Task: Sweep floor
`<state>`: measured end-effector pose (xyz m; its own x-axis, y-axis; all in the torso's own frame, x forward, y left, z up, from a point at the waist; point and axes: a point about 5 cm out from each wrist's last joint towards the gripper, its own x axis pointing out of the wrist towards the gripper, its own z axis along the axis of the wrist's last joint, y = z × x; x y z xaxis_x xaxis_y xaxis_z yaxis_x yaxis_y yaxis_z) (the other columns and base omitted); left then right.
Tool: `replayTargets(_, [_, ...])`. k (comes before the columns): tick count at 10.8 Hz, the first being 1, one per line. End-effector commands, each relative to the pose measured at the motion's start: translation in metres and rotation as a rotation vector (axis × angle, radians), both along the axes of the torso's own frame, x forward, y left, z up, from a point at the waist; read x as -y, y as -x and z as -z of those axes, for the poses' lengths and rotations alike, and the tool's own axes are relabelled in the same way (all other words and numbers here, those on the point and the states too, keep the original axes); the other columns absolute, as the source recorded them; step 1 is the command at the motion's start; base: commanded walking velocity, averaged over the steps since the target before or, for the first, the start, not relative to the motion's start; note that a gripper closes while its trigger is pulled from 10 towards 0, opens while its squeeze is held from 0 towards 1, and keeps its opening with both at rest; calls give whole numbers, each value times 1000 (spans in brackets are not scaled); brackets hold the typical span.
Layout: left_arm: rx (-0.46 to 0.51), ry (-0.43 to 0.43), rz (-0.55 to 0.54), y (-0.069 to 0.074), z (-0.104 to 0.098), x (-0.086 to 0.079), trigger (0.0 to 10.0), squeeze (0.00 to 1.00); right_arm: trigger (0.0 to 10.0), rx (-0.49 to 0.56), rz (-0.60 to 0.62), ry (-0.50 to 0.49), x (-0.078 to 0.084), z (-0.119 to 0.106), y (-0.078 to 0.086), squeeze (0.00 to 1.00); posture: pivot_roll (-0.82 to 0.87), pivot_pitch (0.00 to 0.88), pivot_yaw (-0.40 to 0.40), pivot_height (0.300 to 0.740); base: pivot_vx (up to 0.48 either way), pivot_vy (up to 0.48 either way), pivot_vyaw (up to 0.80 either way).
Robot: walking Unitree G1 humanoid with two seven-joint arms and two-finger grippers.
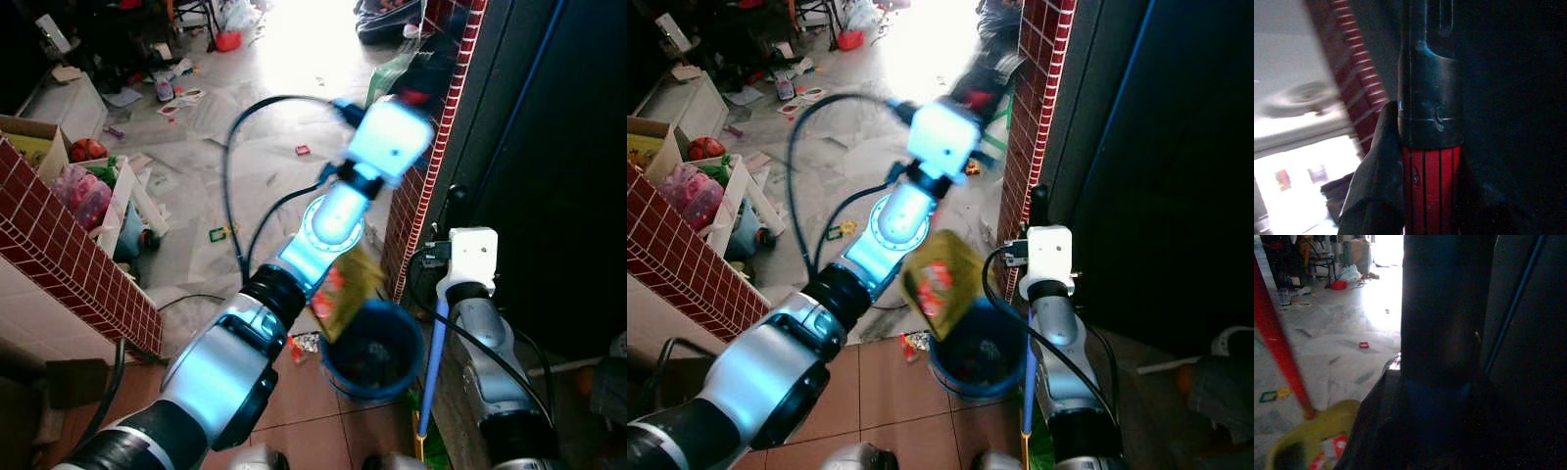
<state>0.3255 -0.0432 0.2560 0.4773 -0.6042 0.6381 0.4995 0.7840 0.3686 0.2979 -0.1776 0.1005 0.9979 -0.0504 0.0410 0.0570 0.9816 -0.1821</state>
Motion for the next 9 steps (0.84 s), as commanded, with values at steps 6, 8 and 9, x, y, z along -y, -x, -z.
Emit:
replayTargets(6, [108, -242, 622, 94, -9, 78, 10000, 0, 10000, 43, -2, 0, -2, -9, -10, 0, -126, 14, 83, 740, 0, 0, 0])
replayTargets(8, [20, -162, 574, 85, -17, 76, 10000, 0, 10000, 44, -6, 2, -2, -9, -12, 0, -124, 8, 77, 740, 0, 0, 0])
replayTargets(9, [-36, -42, 437, 62, -40, 61, 10000, 0, 10000, 45, -10, 3, -2, -9, -13, 0, -119, 4, 73, 740, 0, 0, 0])
